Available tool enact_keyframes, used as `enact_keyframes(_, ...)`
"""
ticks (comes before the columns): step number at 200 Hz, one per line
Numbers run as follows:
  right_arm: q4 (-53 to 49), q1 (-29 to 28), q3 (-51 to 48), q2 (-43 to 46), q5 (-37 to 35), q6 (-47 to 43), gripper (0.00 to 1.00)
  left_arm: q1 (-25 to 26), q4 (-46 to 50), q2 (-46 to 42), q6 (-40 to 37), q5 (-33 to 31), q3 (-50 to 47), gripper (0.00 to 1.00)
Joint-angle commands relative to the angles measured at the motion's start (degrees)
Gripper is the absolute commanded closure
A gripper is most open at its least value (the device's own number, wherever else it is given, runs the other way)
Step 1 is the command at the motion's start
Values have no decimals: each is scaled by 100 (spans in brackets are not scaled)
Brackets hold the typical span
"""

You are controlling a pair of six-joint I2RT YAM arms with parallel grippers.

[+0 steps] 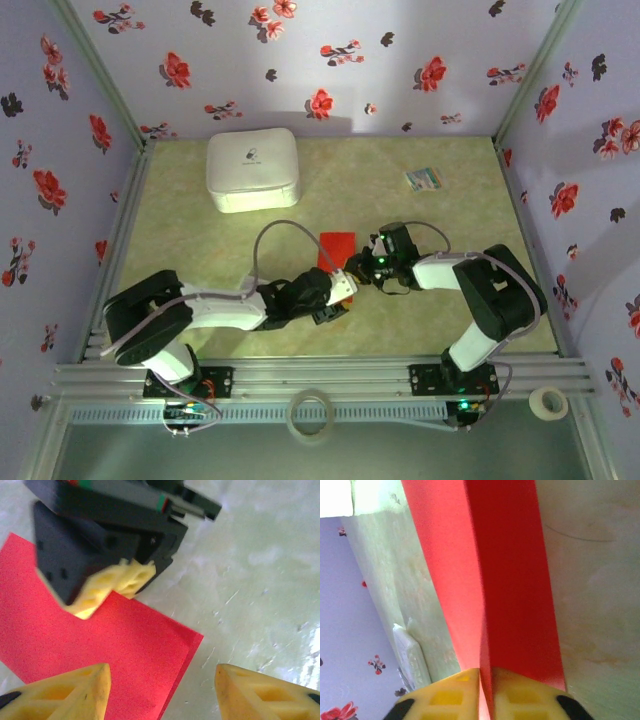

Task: Fold a paper plane with a square sheet of paper (pick it up from the middle)
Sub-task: Fold the triangle a second time at the center of the table.

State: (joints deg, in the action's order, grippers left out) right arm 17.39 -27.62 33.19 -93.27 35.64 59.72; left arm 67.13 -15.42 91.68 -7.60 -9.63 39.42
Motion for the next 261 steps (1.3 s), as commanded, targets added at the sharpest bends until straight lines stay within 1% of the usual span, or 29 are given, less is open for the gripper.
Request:
enact_keyframes(1, 234, 37, 38, -50, 71, 115, 82, 157, -166, 205, -449, -679, 193, 42)
enact_keyframes(11, 81, 37, 74, -58, 18, 55, 80, 168, -243, 242, -425, -809, 177, 42)
enact_keyframes(20, -73, 37, 111, -60, -6, -11, 82, 186, -297, 269, -405, -920, 169, 42)
enact_keyframes(60, 63, 36, 109, -76, 48, 96, 82, 347, -416, 582, -716, -1201, 355, 41)
enact_keyframes(93, 59, 37, 98, -63, 57, 105, 82, 561, -613, 982, -839, -1953, 556, 41)
enact_keyframes(107, 50, 36, 98, -59, 49, 118, 82, 594, -645, 1056, -815, -2064, 595, 42)
enact_keyframes(132, 24, 37, 112, -53, 41, 115, 81, 623, -611, 1111, -701, -2160, 638, 45)
enact_keyframes(157, -27, 37, 109, -45, 5, 101, 81, 618, -585, 1057, -597, -2158, 596, 52)
enact_keyframes(185, -70, 37, 109, -50, -48, 92, 81, 622, -618, 934, -500, -2124, 492, 64)
enact_keyframes(216, -95, 37, 117, -42, -81, 90, 80, 618, -621, 813, -332, -2085, 401, 72)
enact_keyframes(243, -134, 36, 109, -7, -134, 83, 80, 618, -620, 729, -171, -2061, 339, 77)
enact_keyframes(261, -131, 37, 90, -3, -171, 83, 81, 622, -628, 682, -81, -2066, 303, 76)
